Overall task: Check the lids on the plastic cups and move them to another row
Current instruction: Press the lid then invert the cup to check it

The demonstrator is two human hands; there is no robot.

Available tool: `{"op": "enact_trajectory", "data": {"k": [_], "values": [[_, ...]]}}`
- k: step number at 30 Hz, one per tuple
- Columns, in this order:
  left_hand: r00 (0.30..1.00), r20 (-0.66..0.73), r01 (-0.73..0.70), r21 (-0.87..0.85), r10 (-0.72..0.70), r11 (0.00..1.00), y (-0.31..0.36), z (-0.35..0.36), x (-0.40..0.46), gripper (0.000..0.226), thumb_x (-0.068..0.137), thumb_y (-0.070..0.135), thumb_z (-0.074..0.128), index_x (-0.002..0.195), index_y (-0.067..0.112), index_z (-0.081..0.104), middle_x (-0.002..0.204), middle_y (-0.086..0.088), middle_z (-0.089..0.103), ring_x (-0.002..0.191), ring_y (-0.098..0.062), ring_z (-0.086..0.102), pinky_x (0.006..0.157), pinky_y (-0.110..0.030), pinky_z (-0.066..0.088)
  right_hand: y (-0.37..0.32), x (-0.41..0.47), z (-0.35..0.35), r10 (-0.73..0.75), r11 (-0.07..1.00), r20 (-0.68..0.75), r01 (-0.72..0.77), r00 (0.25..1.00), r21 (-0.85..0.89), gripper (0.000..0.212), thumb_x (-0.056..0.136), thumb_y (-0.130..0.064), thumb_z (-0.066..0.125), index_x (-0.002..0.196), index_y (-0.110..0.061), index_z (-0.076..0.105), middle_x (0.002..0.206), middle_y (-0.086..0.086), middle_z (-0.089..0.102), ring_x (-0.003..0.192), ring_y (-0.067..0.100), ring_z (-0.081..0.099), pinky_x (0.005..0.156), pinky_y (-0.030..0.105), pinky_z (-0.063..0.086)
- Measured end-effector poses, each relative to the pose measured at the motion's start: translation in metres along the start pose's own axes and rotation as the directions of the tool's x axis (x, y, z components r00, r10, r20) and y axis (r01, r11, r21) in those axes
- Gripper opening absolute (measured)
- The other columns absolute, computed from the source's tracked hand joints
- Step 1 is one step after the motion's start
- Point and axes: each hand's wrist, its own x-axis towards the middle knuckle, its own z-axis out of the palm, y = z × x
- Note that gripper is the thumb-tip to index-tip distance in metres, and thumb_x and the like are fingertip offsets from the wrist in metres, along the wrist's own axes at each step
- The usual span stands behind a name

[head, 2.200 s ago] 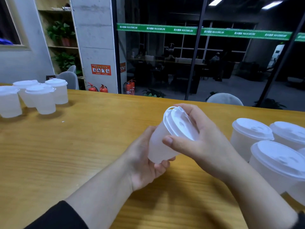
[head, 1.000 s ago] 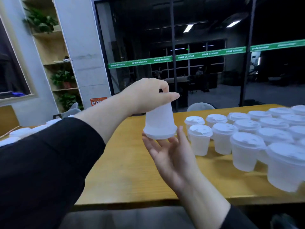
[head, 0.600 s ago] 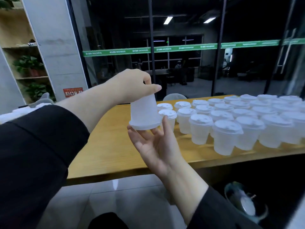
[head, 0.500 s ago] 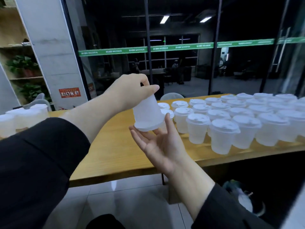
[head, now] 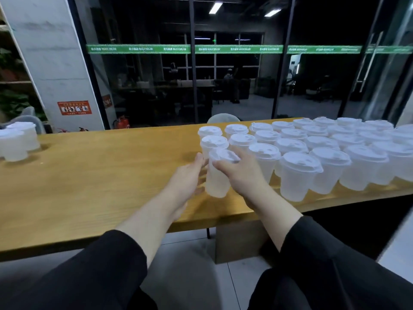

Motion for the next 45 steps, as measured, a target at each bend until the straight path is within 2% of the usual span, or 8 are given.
{"op": "enact_trajectory", "data": {"k": [4,8,13,19,23,28,33,45], "values": [[0.988,0.029,0.156,-0.134,-0.154,0.979,-0.002,0.004,0.005,0.056,0.106,0.059,0.035,0.142,0.023,0.059,0.136,-0.003,0.064,0.128,-0.027,0.06,0.106,-0.043,0.051,0.021,0.012,0.002,-0.113,0.974,0.003,0.111,0.994,-0.197,0.045,0.088,-0.038,0.077,0.128,-0.026,0.061,0.124,-0.006,0.066,0.115,0.012,0.06,0.098,0.04,0.053],[0.986,-0.025,0.159,-0.185,-0.166,0.97,0.0,0.008,0.006,0.06,0.107,0.056,0.037,0.147,0.015,0.053,0.14,-0.018,0.061,0.115,-0.033,0.068,0.101,-0.044,0.056,0.032,0.003,0.002,-0.125,0.965,-0.14,0.087,0.982,-0.248,0.075,0.085,-0.054,0.075,0.148,-0.026,0.047,0.145,-0.007,0.053,0.138,0.012,0.043,0.113,0.037,0.04],[0.985,0.061,0.172,-0.258,-0.162,0.951,0.001,0.02,0.006,0.065,0.107,0.057,0.037,0.153,0.013,0.045,0.149,-0.026,0.051,0.121,-0.035,0.066,0.104,-0.045,0.055,0.038,-0.025,0.002,0.025,1.0,-0.233,-0.021,0.972,0.018,0.03,0.103,-0.048,0.051,0.128,-0.032,0.056,0.122,-0.014,0.063,0.118,0.011,0.06,0.091,0.024,0.049],[0.991,0.045,0.136,-0.247,-0.129,0.959,0.004,0.03,0.005,0.061,0.106,0.057,0.038,0.153,0.019,0.046,0.147,-0.019,0.056,0.128,-0.033,0.062,0.104,-0.043,0.054,0.032,-0.024,-0.007,0.139,0.979,-0.246,-0.095,0.959,0.183,0.051,0.098,-0.056,0.047,0.14,-0.027,0.058,0.129,-0.011,0.068,0.121,0.009,0.063,0.107,0.043,0.051],[0.985,-0.165,0.029,-0.107,-0.047,0.994,0.008,0.01,0.004,0.055,0.107,0.057,0.036,0.136,0.017,0.06,0.127,-0.009,0.071,0.108,-0.021,0.071,0.084,-0.034,0.062,0.012,-0.028,-0.01,0.024,0.985,-0.335,0.036,0.942,0.171,0.03,0.106,-0.039,0.051,0.132,-0.028,0.058,0.122,-0.011,0.067,0.116,0.009,0.063,0.103,0.037,0.052],[0.921,-0.381,-0.101,-0.027,0.083,0.995,0.023,-0.065,-0.002,0.035,0.108,0.052,0.041,0.117,0.025,0.063,0.121,0.001,0.069,0.101,-0.015,0.072,0.086,-0.039,0.064,-0.027,-0.008,0.041,-0.078,0.979,-0.224,0.117,0.972,0.165,0.024,0.104,-0.041,0.052,0.121,-0.03,0.064,0.117,-0.014,0.068,0.113,0.008,0.064,0.102,0.043,0.053],[0.786,-0.6,-0.145,0.056,0.15,0.988,0.034,-0.192,-0.015,0.023,0.108,0.048,0.044,0.1,0.033,0.058,0.115,0.003,0.069,0.103,-0.015,0.07,0.093,-0.049,0.06,-0.066,0.019,0.147,-0.152,0.977,-0.007,0.151,0.988,0.151,0.024,0.106,-0.035,0.052,0.123,-0.027,0.065,0.113,-0.014,0.066,0.109,0.005,0.063,0.1,0.041,0.055],[0.217,-0.972,-0.084,0.068,0.085,0.994,-0.027,-0.469,-0.056,0.027,0.103,0.033,0.049,0.085,0.025,0.065,0.092,0.0,0.075,0.088,-0.021,0.073,0.088,-0.049,0.06,-0.091,0.048,0.452,-0.197,0.97,0.439,0.108,0.877,0.219,0.017,0.106,-0.039,0.05,0.12,-0.035,0.057,0.116,-0.016,0.062,0.115,0.012,0.061,0.104,0.044,0.052]]}}
